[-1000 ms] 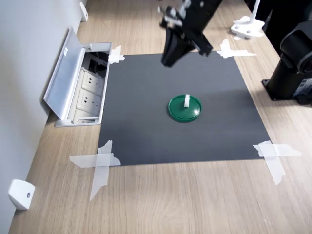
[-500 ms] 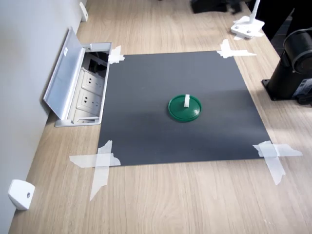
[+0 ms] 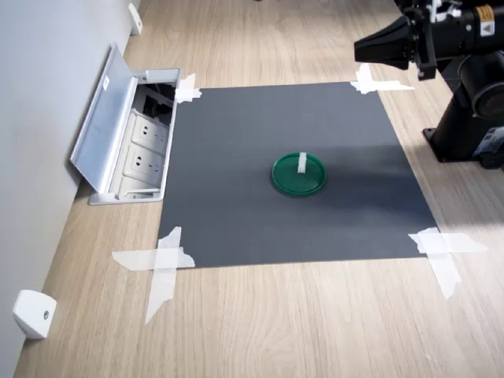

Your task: Grasp a white terminal and put it on the green lid.

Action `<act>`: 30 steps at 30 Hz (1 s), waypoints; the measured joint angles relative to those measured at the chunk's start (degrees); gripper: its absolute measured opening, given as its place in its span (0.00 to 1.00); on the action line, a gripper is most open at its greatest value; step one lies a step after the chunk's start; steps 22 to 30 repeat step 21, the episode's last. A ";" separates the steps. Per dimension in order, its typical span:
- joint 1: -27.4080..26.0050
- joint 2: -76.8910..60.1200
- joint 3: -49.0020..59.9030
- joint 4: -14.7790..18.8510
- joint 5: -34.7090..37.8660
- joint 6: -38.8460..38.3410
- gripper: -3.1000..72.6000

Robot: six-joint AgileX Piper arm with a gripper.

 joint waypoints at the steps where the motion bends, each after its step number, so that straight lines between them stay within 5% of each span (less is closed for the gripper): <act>1: 0.00 -0.06 0.30 0.00 0.00 0.00 0.03; 30: 0.00 -0.17 2.07 0.00 -0.01 0.00 0.03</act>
